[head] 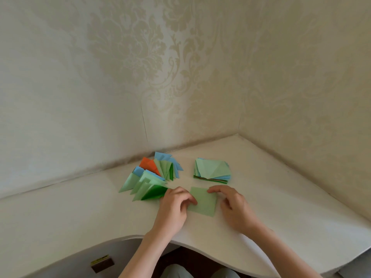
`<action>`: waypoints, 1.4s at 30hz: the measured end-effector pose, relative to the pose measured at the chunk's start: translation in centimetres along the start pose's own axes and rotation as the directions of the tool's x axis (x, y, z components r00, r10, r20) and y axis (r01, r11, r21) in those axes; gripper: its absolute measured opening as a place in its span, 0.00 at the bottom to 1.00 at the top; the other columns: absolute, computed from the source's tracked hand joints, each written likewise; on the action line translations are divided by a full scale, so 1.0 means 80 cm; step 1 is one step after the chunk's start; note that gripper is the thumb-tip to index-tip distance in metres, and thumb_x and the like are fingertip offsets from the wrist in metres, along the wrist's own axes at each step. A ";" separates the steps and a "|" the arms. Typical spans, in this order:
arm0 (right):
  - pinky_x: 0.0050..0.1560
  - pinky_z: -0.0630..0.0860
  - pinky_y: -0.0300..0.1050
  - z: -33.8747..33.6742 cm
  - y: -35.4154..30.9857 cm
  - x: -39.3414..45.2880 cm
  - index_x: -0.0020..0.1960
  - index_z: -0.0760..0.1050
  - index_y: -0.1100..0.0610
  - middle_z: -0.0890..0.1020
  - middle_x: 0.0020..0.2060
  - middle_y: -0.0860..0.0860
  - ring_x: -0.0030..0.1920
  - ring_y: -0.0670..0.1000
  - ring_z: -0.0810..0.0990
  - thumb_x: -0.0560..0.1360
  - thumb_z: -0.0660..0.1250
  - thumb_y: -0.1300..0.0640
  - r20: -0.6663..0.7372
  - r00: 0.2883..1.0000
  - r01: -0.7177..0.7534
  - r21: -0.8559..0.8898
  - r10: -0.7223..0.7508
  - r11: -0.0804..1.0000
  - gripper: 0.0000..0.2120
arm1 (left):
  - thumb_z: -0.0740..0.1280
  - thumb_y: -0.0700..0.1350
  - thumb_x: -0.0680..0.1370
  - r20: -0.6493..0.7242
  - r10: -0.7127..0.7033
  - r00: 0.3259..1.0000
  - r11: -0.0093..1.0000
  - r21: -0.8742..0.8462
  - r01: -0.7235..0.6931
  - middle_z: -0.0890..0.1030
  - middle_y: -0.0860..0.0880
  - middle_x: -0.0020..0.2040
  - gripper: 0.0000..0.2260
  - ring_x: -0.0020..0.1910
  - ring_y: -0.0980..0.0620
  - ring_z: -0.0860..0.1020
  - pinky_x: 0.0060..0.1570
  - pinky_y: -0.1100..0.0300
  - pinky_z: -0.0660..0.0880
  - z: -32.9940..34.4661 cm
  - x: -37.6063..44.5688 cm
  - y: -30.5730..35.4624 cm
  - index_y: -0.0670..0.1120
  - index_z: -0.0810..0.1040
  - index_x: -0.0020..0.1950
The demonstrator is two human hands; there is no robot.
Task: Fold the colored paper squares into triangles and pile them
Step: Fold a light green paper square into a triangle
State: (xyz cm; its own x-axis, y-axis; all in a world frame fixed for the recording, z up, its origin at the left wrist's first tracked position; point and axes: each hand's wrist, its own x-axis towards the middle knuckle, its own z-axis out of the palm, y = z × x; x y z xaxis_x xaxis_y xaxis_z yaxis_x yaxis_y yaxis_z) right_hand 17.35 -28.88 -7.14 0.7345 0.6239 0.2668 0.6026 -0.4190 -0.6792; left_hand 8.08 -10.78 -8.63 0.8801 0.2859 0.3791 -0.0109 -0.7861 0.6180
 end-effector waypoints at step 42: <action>0.42 0.65 0.41 0.036 -0.008 0.024 0.39 0.71 0.47 0.69 0.36 0.40 0.36 0.42 0.68 0.70 0.69 0.38 -0.039 0.998 0.042 -0.253 -0.054 0.967 0.14 | 0.74 0.40 0.72 -0.217 -0.114 0.969 0.987 0.082 0.135 0.76 0.55 0.43 0.13 0.41 0.57 0.73 0.42 0.67 0.69 0.007 -0.028 0.026 0.48 0.76 0.53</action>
State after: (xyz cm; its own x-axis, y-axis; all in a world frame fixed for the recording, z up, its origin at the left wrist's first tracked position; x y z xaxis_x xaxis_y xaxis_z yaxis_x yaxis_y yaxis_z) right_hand 17.49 -25.51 -8.19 0.7129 0.6190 0.3297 0.6922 -0.5456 -0.4723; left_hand 6.33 -13.37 -8.55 0.7512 0.4860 0.4467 0.1468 -0.7828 0.6048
